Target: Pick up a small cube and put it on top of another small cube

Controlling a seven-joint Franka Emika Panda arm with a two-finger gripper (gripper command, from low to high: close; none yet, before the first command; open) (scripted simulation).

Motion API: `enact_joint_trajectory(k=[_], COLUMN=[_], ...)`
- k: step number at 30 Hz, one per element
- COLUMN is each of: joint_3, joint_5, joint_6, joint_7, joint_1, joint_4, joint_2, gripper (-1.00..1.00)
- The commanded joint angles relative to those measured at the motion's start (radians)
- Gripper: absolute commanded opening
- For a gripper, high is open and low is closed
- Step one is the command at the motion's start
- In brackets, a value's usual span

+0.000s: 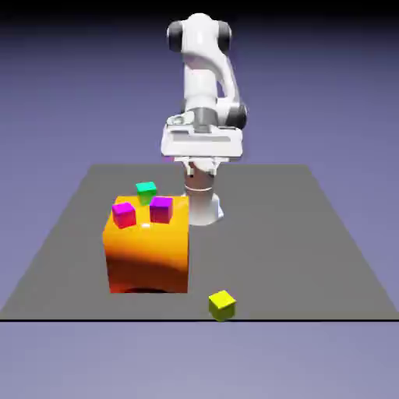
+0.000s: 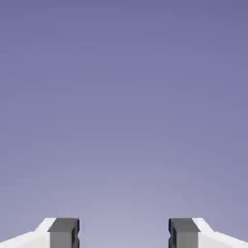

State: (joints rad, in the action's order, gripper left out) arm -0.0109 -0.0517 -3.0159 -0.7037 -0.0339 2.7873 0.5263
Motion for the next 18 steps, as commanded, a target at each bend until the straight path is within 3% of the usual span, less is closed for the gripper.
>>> enact_joint_trajectory(k=[1, 18], joint_3=[-0.009, -0.162], joint_5=[-0.043, -0.771], joint_6=[0.018, 0.315], joint_7=[0.031, 0.558], joint_1=[-0.018, -0.327], joint_4=[-0.019, -0.339], joint_2=[-0.036, -0.652], gripper=[0.00, 0.00])
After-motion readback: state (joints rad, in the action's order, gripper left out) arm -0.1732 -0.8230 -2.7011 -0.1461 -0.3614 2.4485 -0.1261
